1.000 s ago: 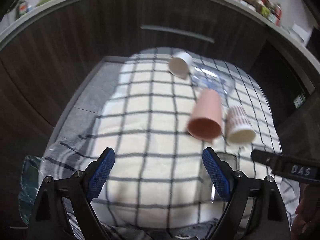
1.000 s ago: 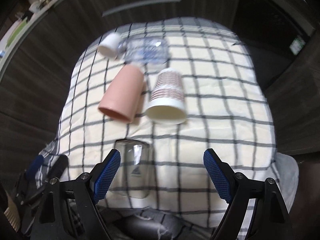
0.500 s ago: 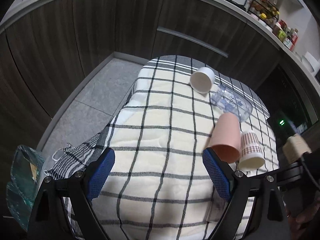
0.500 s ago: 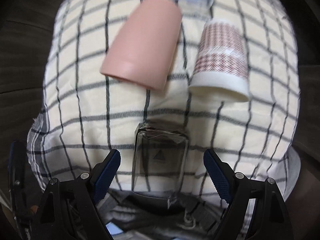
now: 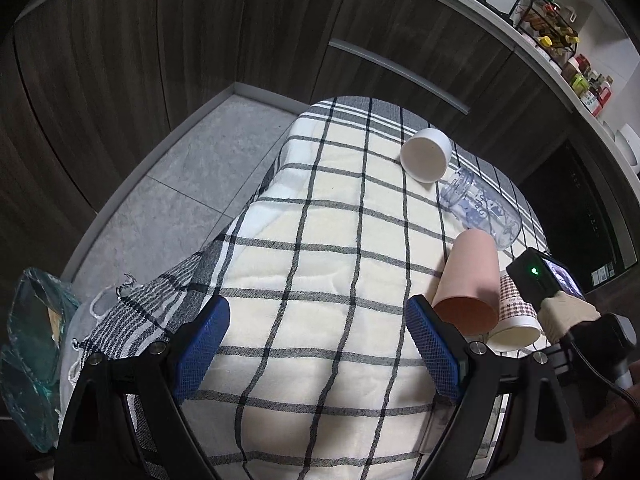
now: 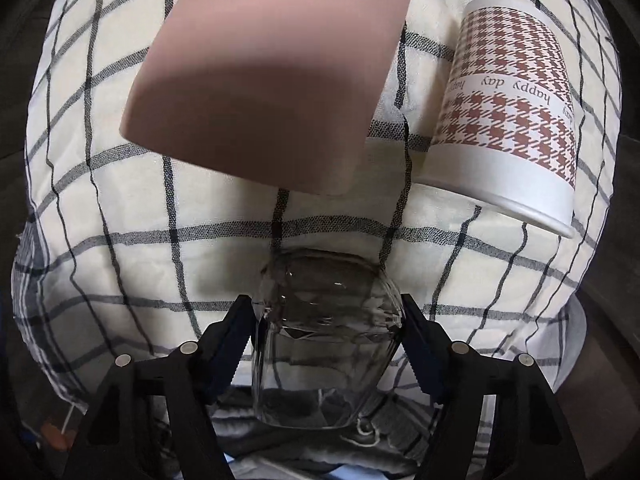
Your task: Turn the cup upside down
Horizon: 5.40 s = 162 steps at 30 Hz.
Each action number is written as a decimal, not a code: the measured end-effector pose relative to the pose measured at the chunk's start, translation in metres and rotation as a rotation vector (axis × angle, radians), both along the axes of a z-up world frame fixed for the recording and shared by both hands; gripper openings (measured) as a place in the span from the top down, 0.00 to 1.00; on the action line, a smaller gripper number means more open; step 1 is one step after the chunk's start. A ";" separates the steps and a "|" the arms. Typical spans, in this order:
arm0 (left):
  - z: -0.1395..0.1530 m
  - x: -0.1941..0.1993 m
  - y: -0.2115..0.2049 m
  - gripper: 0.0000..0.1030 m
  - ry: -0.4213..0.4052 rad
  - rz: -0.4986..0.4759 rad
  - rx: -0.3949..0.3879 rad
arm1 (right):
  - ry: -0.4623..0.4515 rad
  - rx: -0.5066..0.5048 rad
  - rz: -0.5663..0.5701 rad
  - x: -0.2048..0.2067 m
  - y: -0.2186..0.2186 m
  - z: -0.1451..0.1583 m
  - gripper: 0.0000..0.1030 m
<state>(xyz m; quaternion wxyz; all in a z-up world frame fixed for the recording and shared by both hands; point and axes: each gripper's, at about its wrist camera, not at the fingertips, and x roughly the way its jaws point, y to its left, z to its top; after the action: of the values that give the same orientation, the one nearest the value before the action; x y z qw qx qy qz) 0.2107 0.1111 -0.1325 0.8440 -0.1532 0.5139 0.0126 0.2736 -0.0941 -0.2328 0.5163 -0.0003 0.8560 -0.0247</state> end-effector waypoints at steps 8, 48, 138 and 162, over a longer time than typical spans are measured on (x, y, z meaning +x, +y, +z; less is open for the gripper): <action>0.002 -0.008 -0.004 0.13 -0.022 -0.003 0.006 | -0.132 0.020 -0.003 -0.021 -0.003 0.039 0.32; -0.001 -0.052 -0.024 0.13 -0.140 -0.019 0.107 | -0.855 -0.023 -0.037 -0.094 -0.026 0.095 0.16; 0.119 -0.163 -0.106 0.08 -0.424 -0.111 0.274 | -1.431 -0.089 -0.081 -0.245 -0.078 0.235 0.13; 0.123 -0.164 -0.106 0.08 -0.426 -0.113 0.274 | -1.426 -0.085 -0.084 -0.245 -0.078 0.235 0.13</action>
<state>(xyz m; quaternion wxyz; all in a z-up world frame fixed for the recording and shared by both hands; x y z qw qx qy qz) 0.0467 0.0049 -0.0094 0.9454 -0.0077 0.3258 0.0024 0.0287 -0.1725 0.0024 0.9484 0.0288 0.3075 -0.0723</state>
